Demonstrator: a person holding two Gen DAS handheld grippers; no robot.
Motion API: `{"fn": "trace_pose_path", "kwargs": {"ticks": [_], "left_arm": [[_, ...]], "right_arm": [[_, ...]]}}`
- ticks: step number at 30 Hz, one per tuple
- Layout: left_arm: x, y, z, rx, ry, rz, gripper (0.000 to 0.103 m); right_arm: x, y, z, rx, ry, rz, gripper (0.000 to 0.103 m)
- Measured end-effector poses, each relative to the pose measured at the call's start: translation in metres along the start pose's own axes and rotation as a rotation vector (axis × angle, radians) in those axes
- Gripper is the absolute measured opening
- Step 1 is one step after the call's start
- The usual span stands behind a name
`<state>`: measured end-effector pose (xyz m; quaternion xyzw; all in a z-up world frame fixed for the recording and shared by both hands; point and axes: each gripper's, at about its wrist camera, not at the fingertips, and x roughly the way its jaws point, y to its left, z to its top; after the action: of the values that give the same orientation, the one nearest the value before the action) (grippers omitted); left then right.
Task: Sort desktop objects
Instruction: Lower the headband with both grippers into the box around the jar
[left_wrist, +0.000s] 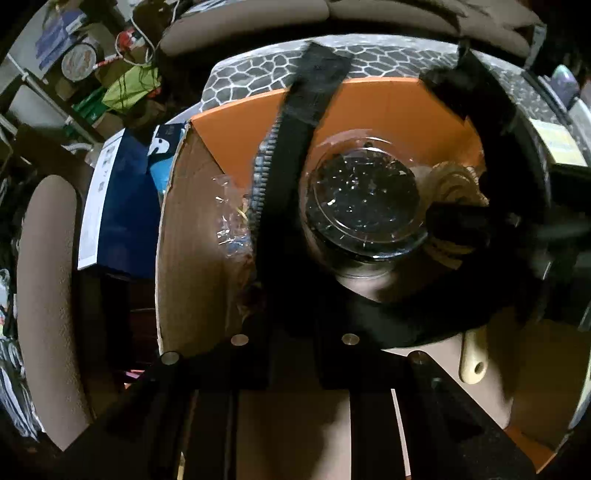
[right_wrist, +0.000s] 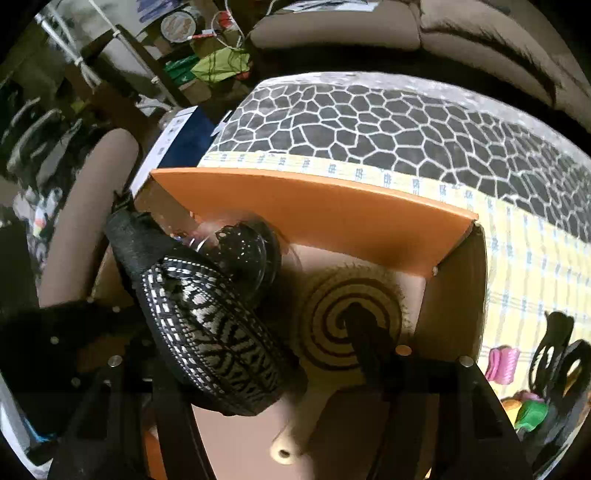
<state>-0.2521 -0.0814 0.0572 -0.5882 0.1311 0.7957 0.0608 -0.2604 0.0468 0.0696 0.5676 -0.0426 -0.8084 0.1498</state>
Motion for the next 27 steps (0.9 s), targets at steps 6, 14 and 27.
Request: {"fn": "trace_pose_path", "kwargs": {"ticks": [6,14,27], "left_arm": [[-0.002,0.008,0.0,-0.035,0.003,-0.031,0.011],[-0.004,0.012,-0.002,-0.076,0.009,-0.028,0.012],[-0.079,0.037,-0.037,-0.127,-0.161,-0.063,0.059]], "right_arm": [[-0.007,0.013,-0.001,-0.039,-0.054,0.11,0.08],[-0.041,-0.028,0.001,0.104,-0.193,0.122,0.083],[-0.025,-0.02,-0.013,0.052,-0.084,0.044,0.039]]}}
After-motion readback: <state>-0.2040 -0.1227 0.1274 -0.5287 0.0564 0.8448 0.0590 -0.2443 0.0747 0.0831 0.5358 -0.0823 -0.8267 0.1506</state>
